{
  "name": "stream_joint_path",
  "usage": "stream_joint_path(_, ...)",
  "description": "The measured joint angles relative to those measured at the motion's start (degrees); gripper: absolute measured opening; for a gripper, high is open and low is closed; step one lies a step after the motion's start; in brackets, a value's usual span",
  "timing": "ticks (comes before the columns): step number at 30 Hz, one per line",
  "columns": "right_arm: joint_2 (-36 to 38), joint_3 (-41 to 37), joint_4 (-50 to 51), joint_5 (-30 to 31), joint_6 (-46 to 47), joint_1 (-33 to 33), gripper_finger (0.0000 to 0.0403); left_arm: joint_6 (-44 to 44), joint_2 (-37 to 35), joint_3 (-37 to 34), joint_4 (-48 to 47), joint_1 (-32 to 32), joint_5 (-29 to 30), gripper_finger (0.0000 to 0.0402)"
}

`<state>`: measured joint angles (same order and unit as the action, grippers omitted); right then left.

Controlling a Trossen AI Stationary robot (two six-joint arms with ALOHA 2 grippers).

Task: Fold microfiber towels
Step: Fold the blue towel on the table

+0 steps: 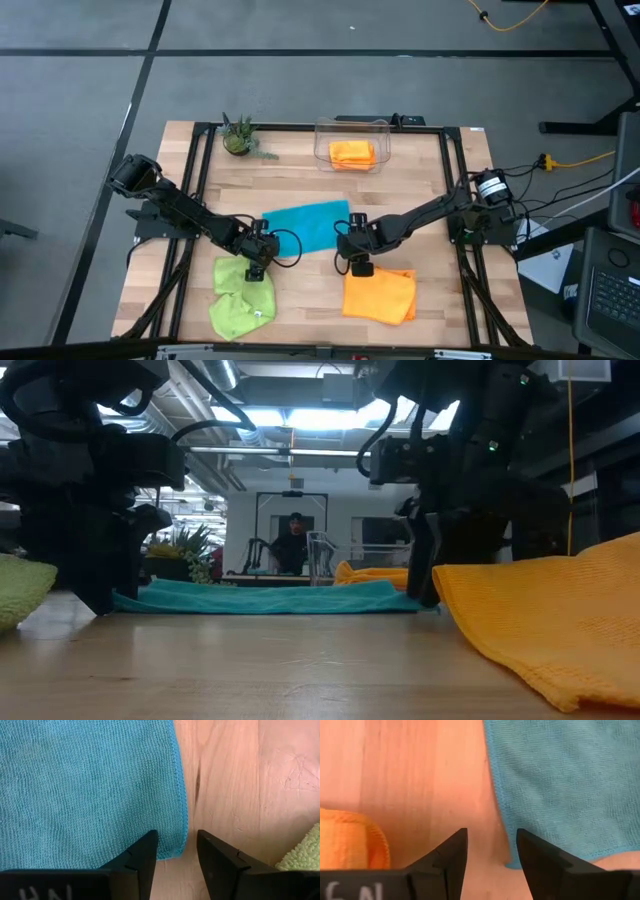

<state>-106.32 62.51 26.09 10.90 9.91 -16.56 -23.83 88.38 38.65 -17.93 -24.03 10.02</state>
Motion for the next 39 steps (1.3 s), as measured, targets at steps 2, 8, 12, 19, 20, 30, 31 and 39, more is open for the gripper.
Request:
stream_joint_path(2, 0.0, 0.0, 0.0, 1.0, 0.0, -0.2, 0.0173, 0.0, 0.0, 0.0, 0.0, 0.0, 0.0, 0.0136)
stream_joint_path(8, 0.0, 0.0, 2.3, 4.7, 0.1, 0.0, 0.0173, 0.0, 0.0, 0.0, 0.0, 0.0, 0.0, 0.0136)
stream_joint_path(12, 0.1, -1.3, 1.6, 3.0, 0.0, 0.8, 0.0173, 0.0, 0.0, 0.0, 0.0, 0.0, 0.0, 0.0136)
stream_joint_path(19, 0.5, -3.6, -1.8, -1.0, 0.1, 2.5, 0.0173, 0.0, 0.0, 0.0, 0.0, 0.0, 0.0, 0.0136)
stream_joint_path(20, 0.5, -3.6, -1.9, -1.2, 0.1, 2.6, 0.0173, 0.0, 0.0, 0.0, 0.0, 0.0, 0.0, 0.0136)
stream_joint_path(30, 0.3, -3.7, -2.6, -1.9, 0.8, 3.5, 0.0118, 0.0, 0.0, 0.0, 0.1, 0.0, 0.0, 0.0136)
stream_joint_path(31, 0.3, -3.7, -2.6, -2.4, 1.4, 3.8, 0.0105, 0.0, 0.0, 0.0, 0.1, 0.0, 0.0, 0.0136)
stream_joint_path(39, 0.2, -3.7, -3.1, -2.4, 5.0, 5.1, 0.0009, 0.0, 0.0, 0.0, 0.1, 0.0, 0.0, 0.0136)
